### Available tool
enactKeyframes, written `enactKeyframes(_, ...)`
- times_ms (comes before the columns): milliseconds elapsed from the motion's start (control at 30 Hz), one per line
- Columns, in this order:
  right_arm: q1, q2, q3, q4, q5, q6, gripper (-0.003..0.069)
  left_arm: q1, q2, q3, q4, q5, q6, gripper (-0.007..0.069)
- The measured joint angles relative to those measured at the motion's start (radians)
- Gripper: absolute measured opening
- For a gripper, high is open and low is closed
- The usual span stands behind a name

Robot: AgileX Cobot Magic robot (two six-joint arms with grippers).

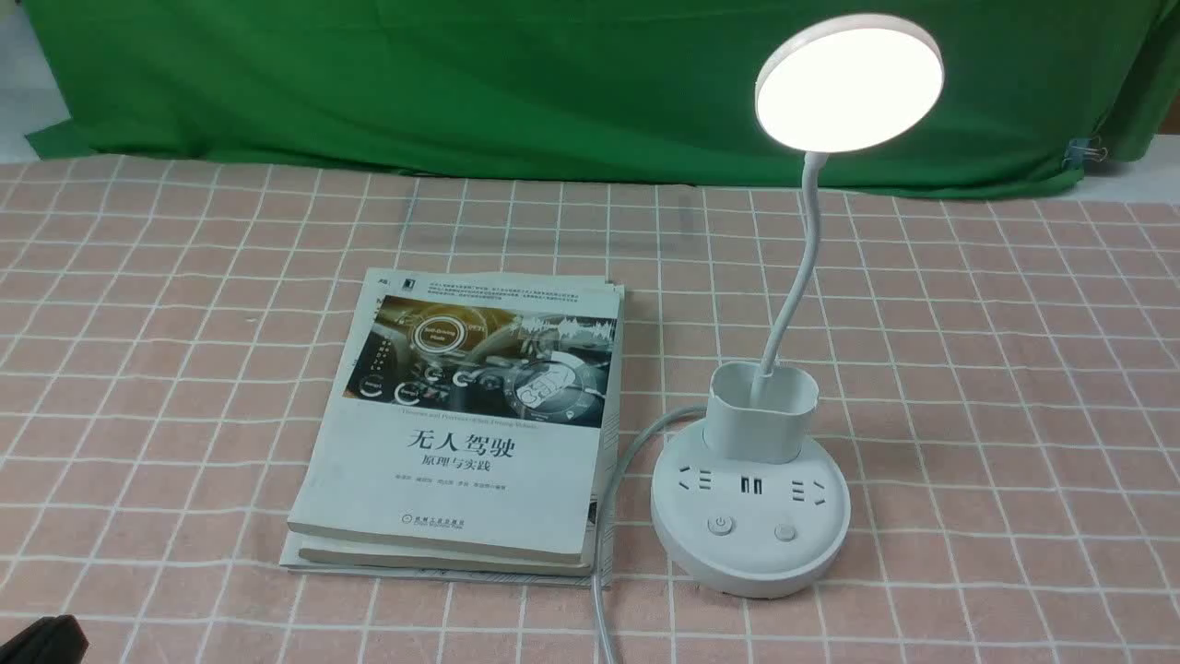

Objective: Turn off the table lamp on the pink coffee tablecloth by hand.
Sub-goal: 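Press the power button on the lamp base to turn the lamp off with the right gripper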

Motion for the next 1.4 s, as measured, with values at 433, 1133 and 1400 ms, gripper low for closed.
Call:
enactKeyframes(433,0.000,0.000,0.000,0.000,0.000,0.000,0.0239,0.000,0.000,0.000,0.000,0.000,0.000,0.0006)
enactKeyframes(1133,0.000,0.000,0.000,0.000,0.000,0.000,0.0239,0.000,0.000,0.000,0.000,0.000,0.000,0.0006)
enactKeyframes(1400,0.000,0.000,0.000,0.154,-0.192,0.283,0.0239,0.000,0.000,0.000,0.000,0.000,0.000,0.0006)
